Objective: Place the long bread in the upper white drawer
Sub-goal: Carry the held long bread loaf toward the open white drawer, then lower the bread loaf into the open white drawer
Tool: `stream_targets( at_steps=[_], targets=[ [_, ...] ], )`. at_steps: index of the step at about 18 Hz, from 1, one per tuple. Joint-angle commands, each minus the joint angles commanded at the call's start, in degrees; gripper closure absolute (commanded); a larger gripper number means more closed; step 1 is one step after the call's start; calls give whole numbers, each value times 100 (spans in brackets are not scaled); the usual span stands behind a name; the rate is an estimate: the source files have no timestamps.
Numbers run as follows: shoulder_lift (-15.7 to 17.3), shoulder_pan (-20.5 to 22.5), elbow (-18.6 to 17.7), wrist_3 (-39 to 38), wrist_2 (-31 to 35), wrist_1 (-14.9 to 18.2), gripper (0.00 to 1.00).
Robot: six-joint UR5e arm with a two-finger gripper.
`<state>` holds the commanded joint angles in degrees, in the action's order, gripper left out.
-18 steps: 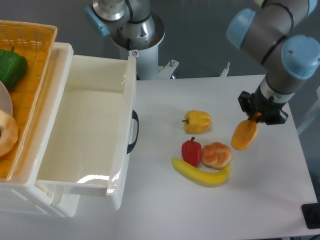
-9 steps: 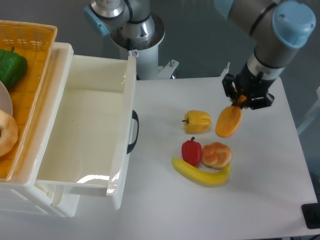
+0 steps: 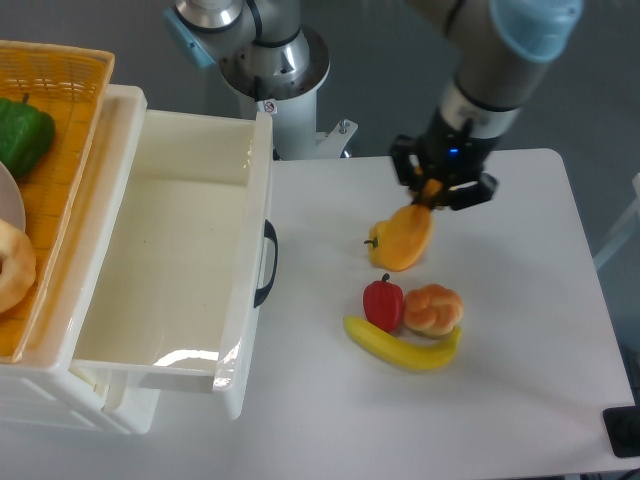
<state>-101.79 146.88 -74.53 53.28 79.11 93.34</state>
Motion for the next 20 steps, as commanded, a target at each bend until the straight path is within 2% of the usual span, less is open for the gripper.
stream_targets(
  at_steps=[4, 8, 13, 20],
  targets=[
    [246, -255, 44, -590, -237, -114, 100],
    [291, -607, 35, -1012, -220, -176, 100],
    [168, -1169, 26, -1908, -238, -817, 100],
    [89, -1758, -17, -2551, -255, -835, 100]
  ],
)
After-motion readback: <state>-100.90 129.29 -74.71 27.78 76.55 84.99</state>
